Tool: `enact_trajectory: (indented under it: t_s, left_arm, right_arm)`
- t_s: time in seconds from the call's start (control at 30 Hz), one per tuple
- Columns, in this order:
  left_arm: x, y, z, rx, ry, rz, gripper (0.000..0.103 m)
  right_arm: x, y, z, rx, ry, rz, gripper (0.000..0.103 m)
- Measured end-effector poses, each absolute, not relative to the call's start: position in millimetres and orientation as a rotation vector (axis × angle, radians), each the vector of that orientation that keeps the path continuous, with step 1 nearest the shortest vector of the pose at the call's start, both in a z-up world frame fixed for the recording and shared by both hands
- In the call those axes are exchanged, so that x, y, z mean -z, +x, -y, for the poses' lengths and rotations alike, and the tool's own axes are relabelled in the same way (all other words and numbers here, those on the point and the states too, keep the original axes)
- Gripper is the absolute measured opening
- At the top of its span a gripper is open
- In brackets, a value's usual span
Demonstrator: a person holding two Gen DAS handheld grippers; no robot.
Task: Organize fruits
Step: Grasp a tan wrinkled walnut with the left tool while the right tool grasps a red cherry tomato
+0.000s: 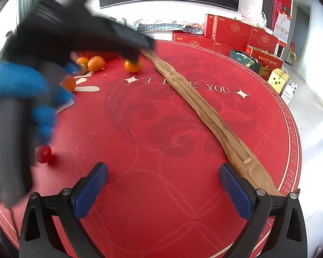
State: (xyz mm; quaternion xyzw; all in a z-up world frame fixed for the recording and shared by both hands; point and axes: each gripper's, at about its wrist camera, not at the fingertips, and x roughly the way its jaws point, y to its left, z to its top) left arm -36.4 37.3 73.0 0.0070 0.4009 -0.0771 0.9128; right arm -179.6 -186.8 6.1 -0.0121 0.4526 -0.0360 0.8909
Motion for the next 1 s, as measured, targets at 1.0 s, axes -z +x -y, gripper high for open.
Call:
enact_trajectory:
  t_s: [1.0]
  left_arm:
    - [0.8,-101.2,-158.3,0.025,0.014,-0.983,0.1]
  right_arm:
    - [-7.6,-179.7,185.1,0.086,-0.016,-0.96,0.103]
